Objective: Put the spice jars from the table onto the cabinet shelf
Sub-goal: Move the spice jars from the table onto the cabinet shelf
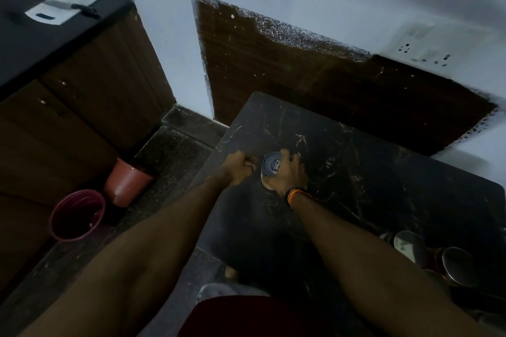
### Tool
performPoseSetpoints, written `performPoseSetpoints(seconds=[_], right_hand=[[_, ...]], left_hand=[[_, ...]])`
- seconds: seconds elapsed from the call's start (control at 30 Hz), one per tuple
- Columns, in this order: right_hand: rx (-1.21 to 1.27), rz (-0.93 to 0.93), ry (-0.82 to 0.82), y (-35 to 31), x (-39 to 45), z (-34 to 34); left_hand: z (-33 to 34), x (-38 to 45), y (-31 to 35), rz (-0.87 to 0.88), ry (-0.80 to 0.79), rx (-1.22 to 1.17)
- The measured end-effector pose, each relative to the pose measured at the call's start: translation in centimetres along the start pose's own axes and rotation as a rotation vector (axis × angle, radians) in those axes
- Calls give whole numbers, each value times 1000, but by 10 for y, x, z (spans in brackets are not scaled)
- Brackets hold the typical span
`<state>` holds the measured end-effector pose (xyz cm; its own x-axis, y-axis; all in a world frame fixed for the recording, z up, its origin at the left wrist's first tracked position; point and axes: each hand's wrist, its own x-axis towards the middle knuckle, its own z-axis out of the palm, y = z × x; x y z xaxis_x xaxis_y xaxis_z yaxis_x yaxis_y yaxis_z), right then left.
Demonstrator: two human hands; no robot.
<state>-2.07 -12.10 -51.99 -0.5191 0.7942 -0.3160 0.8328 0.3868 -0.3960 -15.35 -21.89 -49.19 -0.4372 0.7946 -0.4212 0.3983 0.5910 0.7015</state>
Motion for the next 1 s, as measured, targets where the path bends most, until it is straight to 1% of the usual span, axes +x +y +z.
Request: performPoseSetpoints(seconds=[0.17,0.3,0.37,0.43,0.47,0.57,0.63,0.7,0.9,1.0], right_hand=[[361,30,-28,13,6,-15],[817,74,-104,16,4,-39],[943,60,-160,17,2,-55],[1003,-5,-214,17,-1,-71],[1026,-35,-235,16,-3,-79],[1080,-85,-247,14,-8,-98],[1141,-97,-219,16,-9,-106],[1217,-91,-166,19,-10,-112],[1452,-107,-16,15,-14,-130],[1556,-148,-20,13,-16,-141]], left_hand=[[8,3,-8,-78,90,-222],[16,3,-5,-217,202,-516],[21,3,3,-314,174,-697],[23,0,12,-408,64,-903],[24,-2,16,-416,-6,-983],[28,-7,28,-359,-171,-1197],[28,-10,36,-304,-209,-1309],[28,-13,44,-224,-229,-1368],[31,-22,72,51,-224,-1443],[29,-25,92,133,-219,-1371]])
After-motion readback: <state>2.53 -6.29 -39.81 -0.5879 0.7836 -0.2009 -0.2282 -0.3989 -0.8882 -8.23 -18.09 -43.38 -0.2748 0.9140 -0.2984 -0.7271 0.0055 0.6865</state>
